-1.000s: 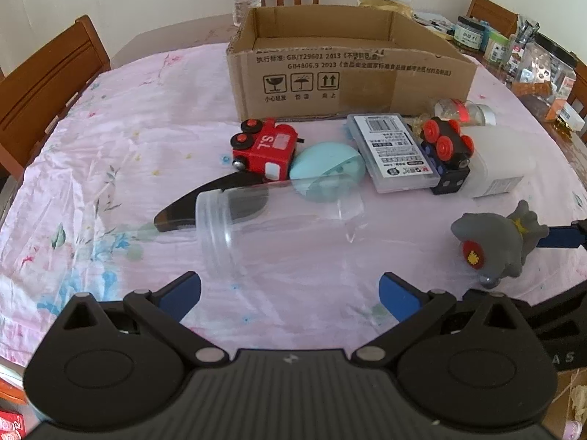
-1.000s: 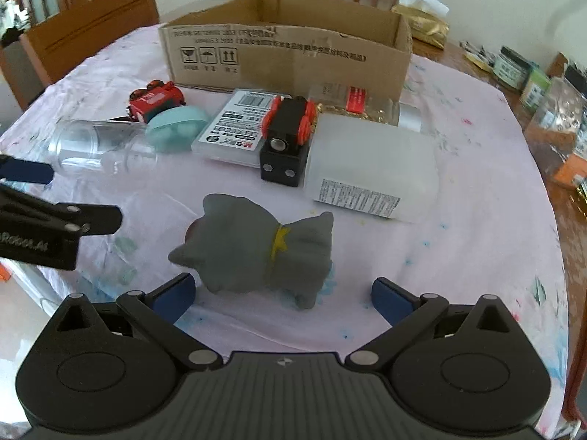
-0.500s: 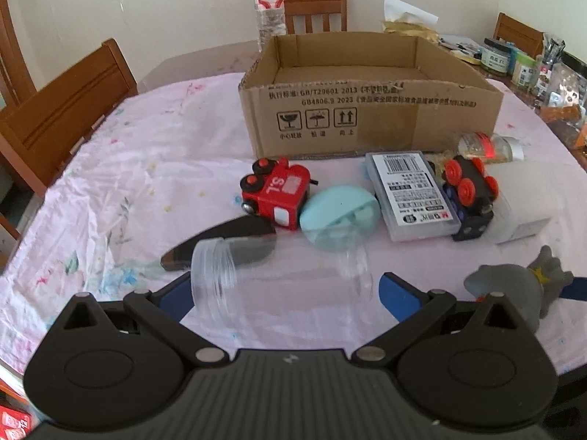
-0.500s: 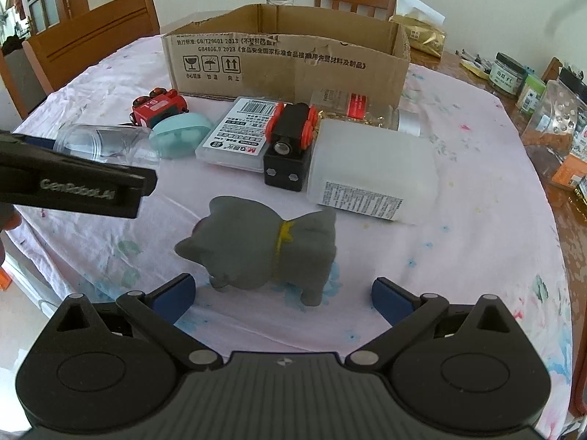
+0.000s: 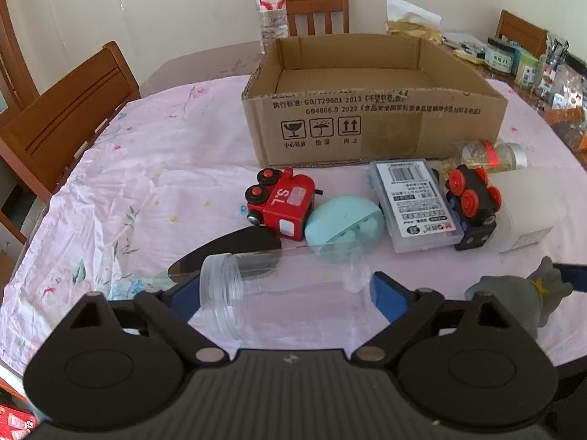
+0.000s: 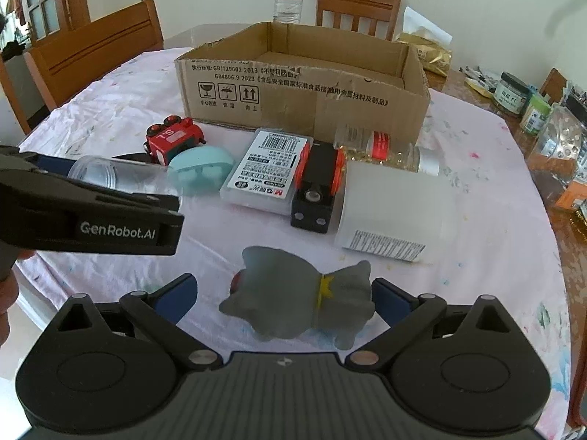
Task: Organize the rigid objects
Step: 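Grasp the clear plastic cup with the left tool while the right tool grasps the grey elephant toy, then carry the cup with the left tool while the right tool carries the elephant over the box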
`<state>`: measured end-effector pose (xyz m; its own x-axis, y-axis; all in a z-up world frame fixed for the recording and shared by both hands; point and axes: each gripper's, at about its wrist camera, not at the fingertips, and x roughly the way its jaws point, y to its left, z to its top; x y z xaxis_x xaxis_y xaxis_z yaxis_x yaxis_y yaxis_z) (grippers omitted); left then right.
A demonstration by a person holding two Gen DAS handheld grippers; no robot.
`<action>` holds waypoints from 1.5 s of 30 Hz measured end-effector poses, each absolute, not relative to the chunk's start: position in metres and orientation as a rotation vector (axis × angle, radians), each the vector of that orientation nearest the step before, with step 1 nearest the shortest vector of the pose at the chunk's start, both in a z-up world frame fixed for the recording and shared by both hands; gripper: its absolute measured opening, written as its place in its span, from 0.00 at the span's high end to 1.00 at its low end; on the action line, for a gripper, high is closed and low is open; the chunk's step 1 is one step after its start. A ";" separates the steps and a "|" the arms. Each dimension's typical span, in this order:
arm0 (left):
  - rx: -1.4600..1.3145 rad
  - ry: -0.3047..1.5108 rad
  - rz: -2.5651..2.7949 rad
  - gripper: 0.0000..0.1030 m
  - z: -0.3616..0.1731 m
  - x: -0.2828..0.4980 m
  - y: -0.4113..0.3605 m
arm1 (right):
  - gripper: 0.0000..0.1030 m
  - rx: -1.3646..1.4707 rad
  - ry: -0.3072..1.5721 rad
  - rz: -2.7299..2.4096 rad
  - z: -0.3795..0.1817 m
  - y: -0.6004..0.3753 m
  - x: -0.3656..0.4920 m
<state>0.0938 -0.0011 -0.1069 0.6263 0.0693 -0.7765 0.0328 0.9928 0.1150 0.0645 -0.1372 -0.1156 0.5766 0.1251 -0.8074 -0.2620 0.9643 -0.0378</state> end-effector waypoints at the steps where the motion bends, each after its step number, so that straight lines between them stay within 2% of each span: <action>1: 0.124 0.894 0.018 0.10 -0.107 0.094 -0.001 | 0.06 -0.166 0.933 0.218 -0.115 -0.136 0.065; 9: 0.119 0.904 -0.014 0.10 -0.103 0.097 0.004 | 0.23 -0.215 0.954 0.180 -0.114 -0.132 0.068; 20: 0.154 0.959 -0.131 0.10 -0.087 0.109 0.020 | 0.25 -0.207 0.985 0.244 -0.098 -0.138 0.076; 29: 0.255 0.957 -0.302 0.10 -0.038 0.136 0.020 | 0.25 -0.178 0.933 0.321 -0.047 -0.150 0.099; 36: 0.245 0.879 -0.337 0.10 -0.004 0.181 0.013 | 0.25 -0.156 0.852 0.310 -0.013 -0.157 0.130; 45: 0.246 0.832 -0.363 0.10 0.008 0.258 0.007 | 0.25 -0.131 0.804 0.262 0.007 -0.158 0.179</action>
